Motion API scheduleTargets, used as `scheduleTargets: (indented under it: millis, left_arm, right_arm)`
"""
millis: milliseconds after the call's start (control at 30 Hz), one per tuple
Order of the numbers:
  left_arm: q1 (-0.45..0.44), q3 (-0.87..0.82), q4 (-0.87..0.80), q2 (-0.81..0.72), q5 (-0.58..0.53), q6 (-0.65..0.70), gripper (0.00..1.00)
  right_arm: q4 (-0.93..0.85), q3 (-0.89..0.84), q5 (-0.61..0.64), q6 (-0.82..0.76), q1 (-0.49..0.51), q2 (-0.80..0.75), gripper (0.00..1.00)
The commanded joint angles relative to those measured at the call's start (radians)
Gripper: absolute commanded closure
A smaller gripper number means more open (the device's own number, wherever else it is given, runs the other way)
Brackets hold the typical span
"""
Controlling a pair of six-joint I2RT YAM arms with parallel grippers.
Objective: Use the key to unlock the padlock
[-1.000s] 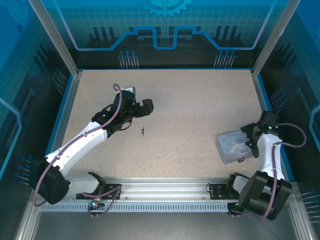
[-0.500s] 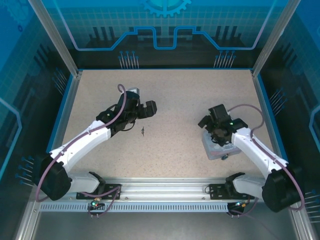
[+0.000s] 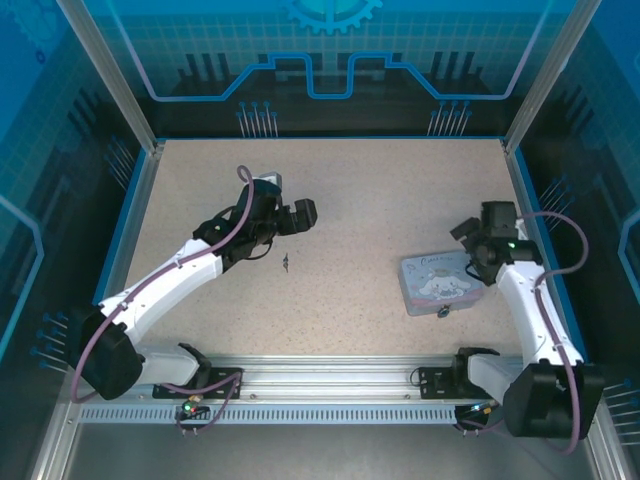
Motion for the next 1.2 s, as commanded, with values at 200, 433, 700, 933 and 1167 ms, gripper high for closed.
scheduleTargets:
  millis: [200, 433, 700, 933, 1167]
  left_arm:
    - [-0.022, 0.043, -0.011, -0.017, 0.044, -0.017, 0.01]
    - [-0.027, 0.042, -0.015, -0.023, 0.061, -0.041, 0.01]
    - [-0.037, 0.002, -0.004, -0.02, 0.075, -0.083, 0.01]
    - [-0.04, -0.051, 0.014, -0.004, 0.071, -0.114, 0.01]
    - [-0.04, -0.095, 0.05, 0.043, 0.114, -0.116, 0.01]
  right_arm:
    - [0.056, -0.147, -0.198, -0.149, -0.17, 0.043, 0.0]
    - [0.097, -0.198, -0.324, -0.071, -0.067, -0.025, 0.0]
    - [0.203, -0.214, -0.263, 0.175, 0.312, -0.023, 0.0]
    - [0.307, -0.051, -0.244, 0.171, 0.503, 0.197, 0.0]
    - [0.294, 0.021, -0.208, 0.114, 0.517, 0.271, 0.0]
